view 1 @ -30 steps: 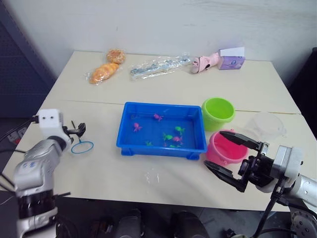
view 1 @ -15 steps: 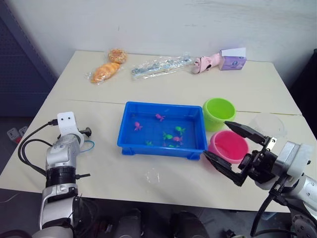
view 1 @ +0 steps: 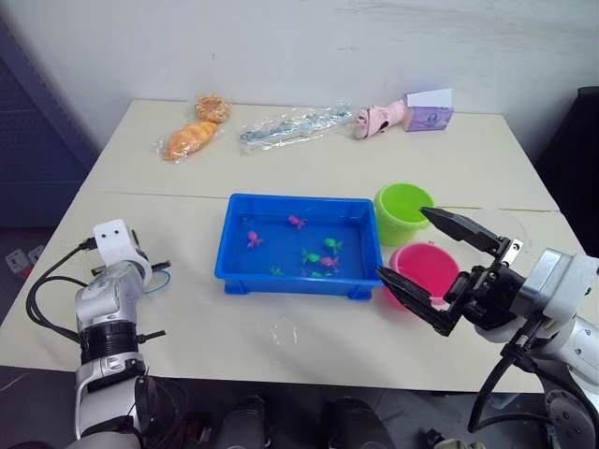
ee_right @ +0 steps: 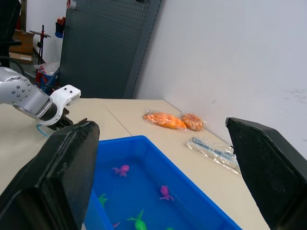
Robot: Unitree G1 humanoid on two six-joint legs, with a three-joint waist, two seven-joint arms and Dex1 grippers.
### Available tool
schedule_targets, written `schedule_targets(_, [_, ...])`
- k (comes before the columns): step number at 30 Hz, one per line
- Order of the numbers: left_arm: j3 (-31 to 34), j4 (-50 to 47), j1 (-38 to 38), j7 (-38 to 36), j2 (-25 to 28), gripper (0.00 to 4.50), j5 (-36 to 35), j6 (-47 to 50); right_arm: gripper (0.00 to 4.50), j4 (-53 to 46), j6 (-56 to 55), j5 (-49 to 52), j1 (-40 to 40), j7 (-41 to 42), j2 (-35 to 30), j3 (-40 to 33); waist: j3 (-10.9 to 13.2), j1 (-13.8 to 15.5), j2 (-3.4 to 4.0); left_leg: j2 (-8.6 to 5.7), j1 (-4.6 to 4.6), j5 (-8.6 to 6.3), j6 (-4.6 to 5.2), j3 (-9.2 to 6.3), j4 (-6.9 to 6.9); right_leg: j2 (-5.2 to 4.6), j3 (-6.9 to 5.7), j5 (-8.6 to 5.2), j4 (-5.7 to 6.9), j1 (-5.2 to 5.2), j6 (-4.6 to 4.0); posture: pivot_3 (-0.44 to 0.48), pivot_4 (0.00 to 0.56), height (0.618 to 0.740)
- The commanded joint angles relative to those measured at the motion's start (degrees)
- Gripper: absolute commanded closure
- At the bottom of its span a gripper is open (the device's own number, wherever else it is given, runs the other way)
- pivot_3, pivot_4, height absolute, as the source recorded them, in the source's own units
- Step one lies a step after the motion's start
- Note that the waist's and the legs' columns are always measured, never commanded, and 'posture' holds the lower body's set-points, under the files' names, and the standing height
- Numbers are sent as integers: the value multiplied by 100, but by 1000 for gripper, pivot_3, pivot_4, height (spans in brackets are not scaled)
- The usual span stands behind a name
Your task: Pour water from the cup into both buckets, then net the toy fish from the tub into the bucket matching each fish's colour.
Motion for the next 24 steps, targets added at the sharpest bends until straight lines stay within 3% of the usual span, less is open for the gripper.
schedule_targets(1, [285, -302, 158, -318, 194, 4472, -236, -135, 0, 44, 25, 192, -24, 123, -153, -128, 1, -20, -1, 0, -1, 0, 0, 0, -1, 0, 0, 0, -1, -1, 0, 0, 150, 740])
schedule_targets(3, [602, -546, 26, -1089, 335, 4472, -887, -238, 0, 71, 105, 264, -57, 173, -260, -135, 3, -16, -4, 0, -3, 0, 0, 0, -1, 0, -1, 0, 0, -3, 0, 0, 150, 740])
schedule_targets(5, [613, -669, -103, -2381, 800, 4472, -1459, -264, 0, 130, 257, 423, -134, 266, -429, -183, 19, -2, -30, 2, -11, 4, -4, -2, 0, 0, -5, 0, 0, -10, 0, 0, 150, 740])
schedule_targets(9, [193, -326, -290, -4264, 1783, 4472, -1739, -503, 0, 364, 457, 610, -224, 727, -936, -348, 24, -2, -37, 1, -16, 8, -8, -7, -1, -1, -9, 0, -12, -6, -1, 0, 150, 740])
schedule_targets(11, [-310, -269, -350, -5703, 2290, 4472, -1672, -1138, 0, 505, 621, 737, -380, 894, -1207, -388, 28, -2, -30, -1, -15, 4, -3, -6, -1, -2, -8, 0, -20, -2, -1, 0, 150, 740])
schedule_targets(13, [-1016, -404, -307, -7698, 2823, 4472, -1453, -2405, 0, 679, 972, 942, -668, 936, -1499, -378, 33, -4, -20, -3, -17, 1, 0, -3, -1, -4, -7, 0, -23, -3, -2, 0, 150, 740])
schedule_targets(15, [-1523, -413, -528, -8731, 3060, 4472, -1450, -2639, 0, 824, 1496, 1182, -1046, 794, -1756, -251, 39, -2, -10, -3, -17, 1, -1, -3, -1, -6, -8, 0, -27, -3, -4, 0, 150, 740])
schedule_targets(17, [-2031, -645, -641, -9509, 3172, 4472, -1514, -2533, 0, 964, 2100, 1448, -1506, 528, -1937, -62, 46, 2, 1, -3, -19, 2, 1, -4, -4, -8, -7, -1, -32, -4, -7, 0, 150, 740])
schedule_targets(19, [-2485, -896, -685, -10118, 3113, 4472, -1284, -3251, 0, 1013, 3005, 1923, -1975, 197, -2234, 160, 54, -16, 14, 1, -27, 2, 4, -7, -6, -8, -7, -2, -33, -11, -10, 0, 150, 740])
schedule_targets(21, [-2938, -1169, -831, -10274, 2957, 4472, -1091, -3807, 0, 991, 3538, 2510, -2462, 98, -2282, 417, 61, -23, 25, 0, -34, -1, 11, -7, -3, -11, -7, -3, -31, -17, -11, 0, 150, 740])
schedule_targets(24, [-3550, -1741, -1174, -9866, 2407, 4472, -943, -3632, 0, 865, 3764, 2284, -2997, 197, -2222, 1036, 62, -19, 27, 1, -68, 2, 18, -19, 7, -9, -20, -3, -30, -40, -11, 0, 150, 740])
